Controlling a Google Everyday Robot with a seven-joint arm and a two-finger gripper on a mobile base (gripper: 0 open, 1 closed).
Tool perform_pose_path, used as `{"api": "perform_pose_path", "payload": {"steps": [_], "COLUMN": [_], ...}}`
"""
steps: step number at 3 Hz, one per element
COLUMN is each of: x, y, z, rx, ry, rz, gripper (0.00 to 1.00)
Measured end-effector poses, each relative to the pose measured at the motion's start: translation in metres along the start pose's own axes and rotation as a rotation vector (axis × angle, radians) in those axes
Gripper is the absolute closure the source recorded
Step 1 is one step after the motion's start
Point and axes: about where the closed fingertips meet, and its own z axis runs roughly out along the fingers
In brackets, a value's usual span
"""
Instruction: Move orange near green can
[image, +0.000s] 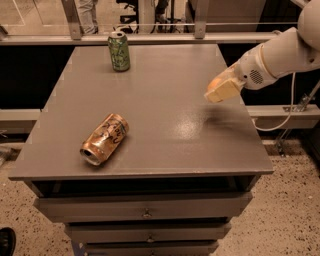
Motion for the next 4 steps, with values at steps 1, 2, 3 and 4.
{"api": "perform_pose_path", "payload": {"steps": [1,2,3,4], "x": [-0.001,-0.001,-0.036,-0.079], "y": [0.0,0.0,-0.006,-0.017], "z": [0.0,0.0,0.023,0.043], "rx": [0.001,0.001,0.01,0.024], "ry": [-0.002,-0.001,-0.078,-0.149], "rz": [-0.001,-0.001,-0.027,-0.063], "gripper": [1.0,1.0,1.0,1.0]}}
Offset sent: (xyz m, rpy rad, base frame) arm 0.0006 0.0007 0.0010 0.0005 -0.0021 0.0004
